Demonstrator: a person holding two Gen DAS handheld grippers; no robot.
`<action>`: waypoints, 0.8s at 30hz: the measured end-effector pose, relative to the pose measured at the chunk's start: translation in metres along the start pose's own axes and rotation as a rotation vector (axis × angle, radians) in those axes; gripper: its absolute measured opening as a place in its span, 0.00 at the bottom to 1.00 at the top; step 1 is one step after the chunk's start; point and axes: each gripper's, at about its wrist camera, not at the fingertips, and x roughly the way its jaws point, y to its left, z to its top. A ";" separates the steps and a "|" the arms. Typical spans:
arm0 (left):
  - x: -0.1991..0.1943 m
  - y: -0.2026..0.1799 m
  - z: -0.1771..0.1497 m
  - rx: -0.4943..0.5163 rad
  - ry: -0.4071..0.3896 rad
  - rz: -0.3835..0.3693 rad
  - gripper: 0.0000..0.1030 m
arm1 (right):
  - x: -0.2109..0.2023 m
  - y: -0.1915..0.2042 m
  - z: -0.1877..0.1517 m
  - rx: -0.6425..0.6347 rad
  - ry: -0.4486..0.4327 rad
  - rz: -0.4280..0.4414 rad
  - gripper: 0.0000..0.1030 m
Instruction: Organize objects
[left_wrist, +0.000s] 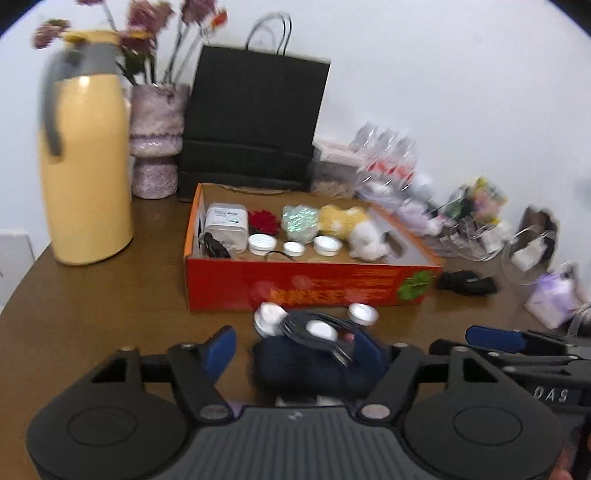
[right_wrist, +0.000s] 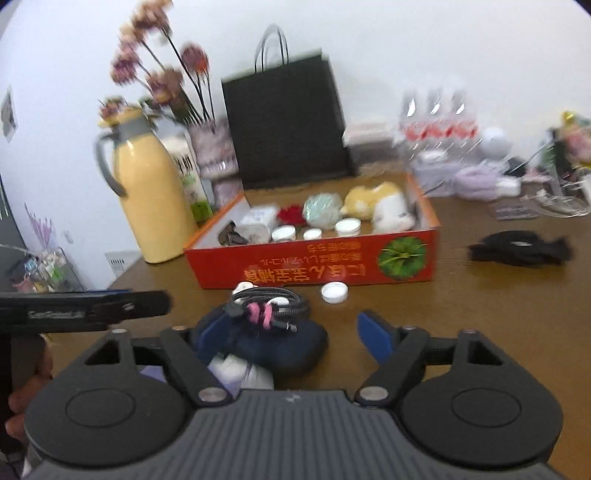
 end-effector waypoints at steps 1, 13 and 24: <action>0.016 0.000 0.005 0.000 0.030 0.019 0.52 | 0.018 -0.001 0.004 0.000 0.023 0.015 0.68; 0.053 0.003 0.012 -0.063 0.104 -0.120 0.00 | 0.079 -0.037 0.005 0.306 0.101 0.149 0.01; 0.004 0.000 -0.015 -0.072 0.051 -0.066 0.25 | 0.050 -0.048 -0.004 0.385 0.118 0.135 0.42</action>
